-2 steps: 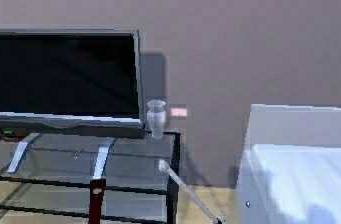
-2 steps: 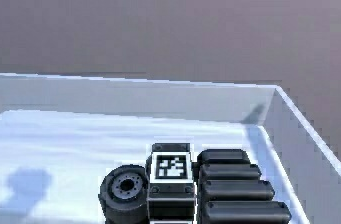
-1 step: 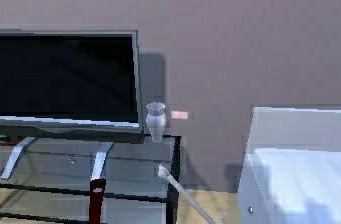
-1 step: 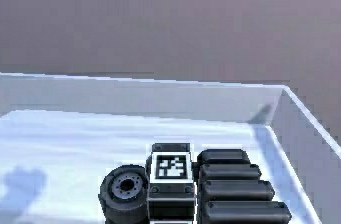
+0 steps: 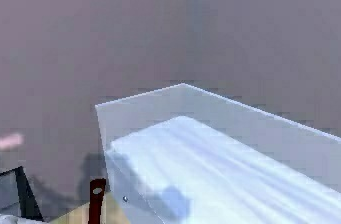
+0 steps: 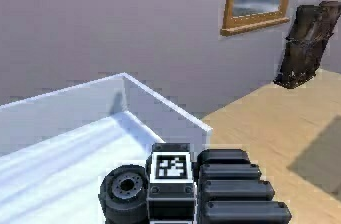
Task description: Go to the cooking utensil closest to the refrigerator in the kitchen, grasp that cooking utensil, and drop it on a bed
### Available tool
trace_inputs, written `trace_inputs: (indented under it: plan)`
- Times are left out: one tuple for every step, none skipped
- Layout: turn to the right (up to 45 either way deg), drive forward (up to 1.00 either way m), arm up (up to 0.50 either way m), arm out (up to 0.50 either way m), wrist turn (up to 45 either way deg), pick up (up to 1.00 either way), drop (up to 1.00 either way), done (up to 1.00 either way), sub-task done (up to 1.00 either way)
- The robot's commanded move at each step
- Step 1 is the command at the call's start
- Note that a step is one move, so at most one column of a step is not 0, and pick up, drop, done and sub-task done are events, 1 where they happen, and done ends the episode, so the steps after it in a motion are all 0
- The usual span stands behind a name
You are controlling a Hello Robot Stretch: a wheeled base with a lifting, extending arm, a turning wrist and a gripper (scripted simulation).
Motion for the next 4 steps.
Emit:
trace_inputs:
  plan:
    - [45.0, 0.00, 0.00, 0.00, 0.0, 0.00, 0.00, 0.00, 0.00]
    - [45.0, 0.00, 0.00, 0.00, 0.0, 0.00, 0.00, 0.00, 0.00]
    - [30.0, 0.00, 0.00, 0.00, 0.0, 0.00, 0.00, 0.00, 0.00]
    - [-45.0, 0.00, 0.00, 0.00, 0.0, 0.00, 0.00, 0.00, 0.00]
